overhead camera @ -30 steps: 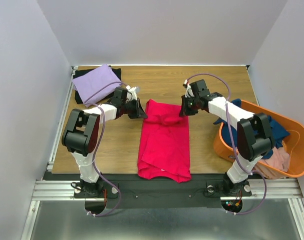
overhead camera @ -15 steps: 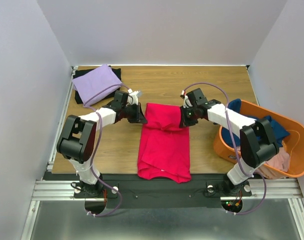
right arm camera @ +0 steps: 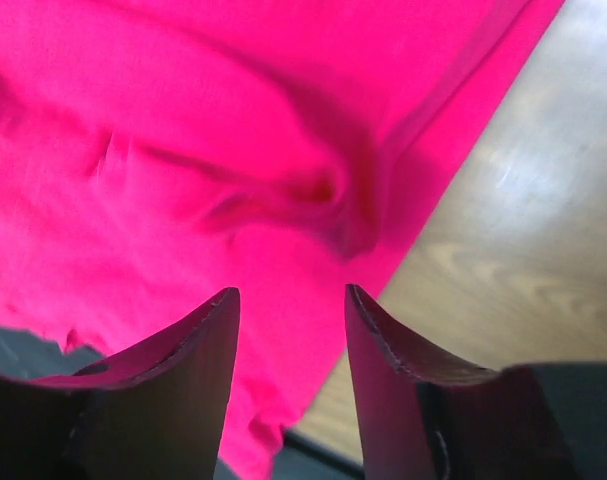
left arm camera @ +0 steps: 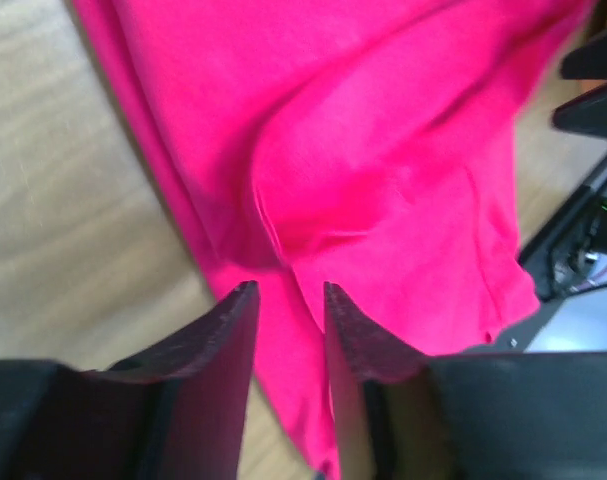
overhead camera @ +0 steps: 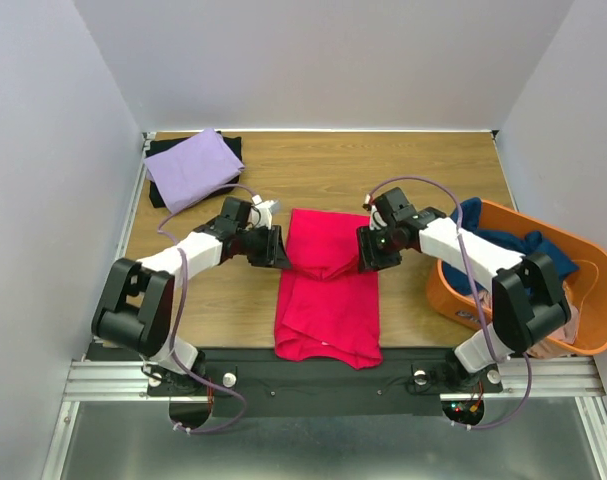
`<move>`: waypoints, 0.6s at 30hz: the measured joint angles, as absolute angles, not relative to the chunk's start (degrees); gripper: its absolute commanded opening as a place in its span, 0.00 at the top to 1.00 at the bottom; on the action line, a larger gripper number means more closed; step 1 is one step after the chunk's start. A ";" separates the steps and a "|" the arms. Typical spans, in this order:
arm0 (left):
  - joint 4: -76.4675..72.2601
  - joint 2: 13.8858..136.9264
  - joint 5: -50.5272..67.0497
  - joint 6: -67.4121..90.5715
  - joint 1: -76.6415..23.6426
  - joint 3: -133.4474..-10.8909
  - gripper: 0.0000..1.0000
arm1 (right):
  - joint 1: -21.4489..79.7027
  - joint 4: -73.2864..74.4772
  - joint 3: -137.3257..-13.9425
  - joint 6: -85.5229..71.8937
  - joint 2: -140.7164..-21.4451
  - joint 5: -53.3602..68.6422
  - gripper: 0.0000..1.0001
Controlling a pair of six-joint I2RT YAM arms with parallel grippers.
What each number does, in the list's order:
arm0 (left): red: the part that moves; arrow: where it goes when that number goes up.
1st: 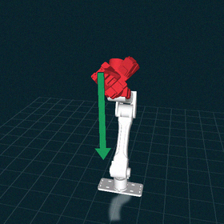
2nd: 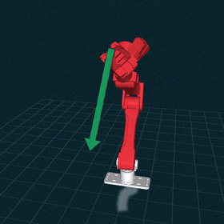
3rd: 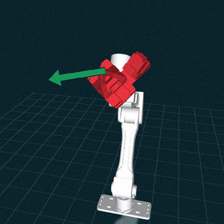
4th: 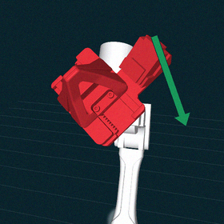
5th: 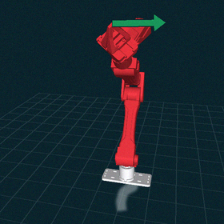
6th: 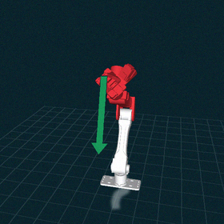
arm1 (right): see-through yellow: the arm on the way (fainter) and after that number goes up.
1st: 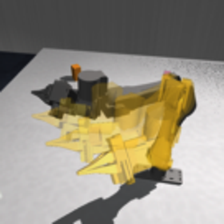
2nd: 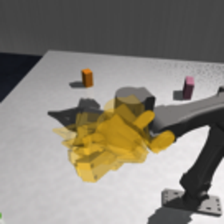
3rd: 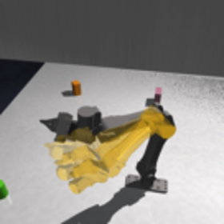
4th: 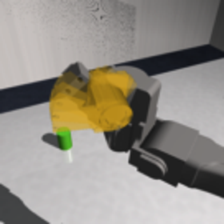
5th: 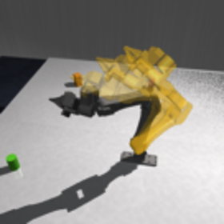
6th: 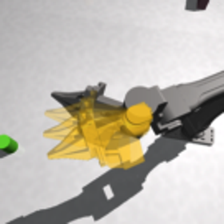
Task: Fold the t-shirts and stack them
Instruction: Fold the tshirt
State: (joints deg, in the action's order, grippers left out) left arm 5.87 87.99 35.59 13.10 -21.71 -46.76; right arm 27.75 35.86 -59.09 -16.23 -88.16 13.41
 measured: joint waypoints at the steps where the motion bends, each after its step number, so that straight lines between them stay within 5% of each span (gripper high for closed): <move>1: 6.66 86.56 35.68 13.15 -21.71 -46.50 0.52 | 28.23 36.88 -59.16 -16.29 -87.77 13.32 0.45; 8: 9.52 82.59 35.29 15.31 -21.69 -50.61 0.48 | 29.58 42.06 -64.99 -17.87 -85.08 11.09 0.45; 18: 6.68 105.60 32.45 17.54 -21.69 -75.99 0.48 | 29.56 35.16 -76.90 -19.55 -95.33 4.40 0.46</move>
State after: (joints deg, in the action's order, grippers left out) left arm 6.68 105.60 32.45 17.54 -21.69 -75.99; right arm 29.56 35.16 -76.90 -19.55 -95.33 4.40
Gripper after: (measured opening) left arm 0.517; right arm 0.545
